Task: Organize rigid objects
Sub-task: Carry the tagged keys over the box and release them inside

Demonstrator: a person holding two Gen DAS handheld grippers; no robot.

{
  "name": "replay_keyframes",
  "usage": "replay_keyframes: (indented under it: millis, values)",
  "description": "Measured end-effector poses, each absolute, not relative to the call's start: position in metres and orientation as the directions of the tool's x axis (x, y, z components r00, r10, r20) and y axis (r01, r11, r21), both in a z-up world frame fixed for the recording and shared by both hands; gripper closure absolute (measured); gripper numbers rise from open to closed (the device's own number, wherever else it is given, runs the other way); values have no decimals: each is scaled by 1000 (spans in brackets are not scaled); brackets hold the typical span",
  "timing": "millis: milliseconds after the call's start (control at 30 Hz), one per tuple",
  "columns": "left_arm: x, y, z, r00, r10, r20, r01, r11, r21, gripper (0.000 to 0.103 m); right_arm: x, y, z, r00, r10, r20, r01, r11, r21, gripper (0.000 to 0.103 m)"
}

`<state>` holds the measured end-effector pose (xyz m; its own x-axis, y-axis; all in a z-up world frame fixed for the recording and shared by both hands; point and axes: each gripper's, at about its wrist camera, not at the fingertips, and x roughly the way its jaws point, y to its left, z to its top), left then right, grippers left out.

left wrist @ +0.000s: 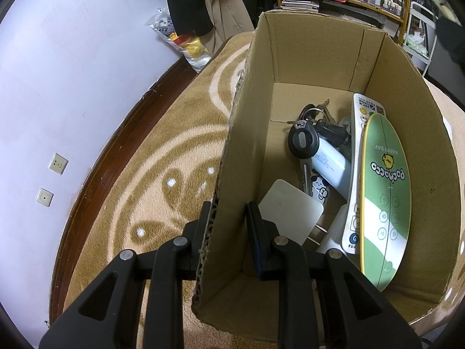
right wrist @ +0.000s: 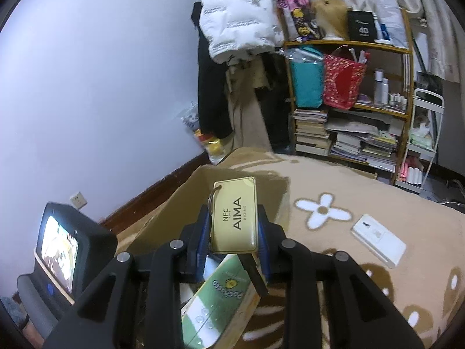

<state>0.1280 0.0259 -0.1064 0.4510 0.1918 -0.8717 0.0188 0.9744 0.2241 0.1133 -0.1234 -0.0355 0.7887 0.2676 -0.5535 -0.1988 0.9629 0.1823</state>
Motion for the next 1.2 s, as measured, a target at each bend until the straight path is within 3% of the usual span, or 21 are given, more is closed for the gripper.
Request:
replay_keyframes:
  millis: [967, 1200]
  values:
    - [121, 26, -111, 448, 187, -874, 19, 976, 219, 81, 116, -107, -59, 715, 337, -612, -261, 941, 214, 71]
    - [121, 26, -111, 448, 187, -874, 20, 975, 219, 81, 117, -120, -48, 756, 298, -583, -221, 954, 201, 38]
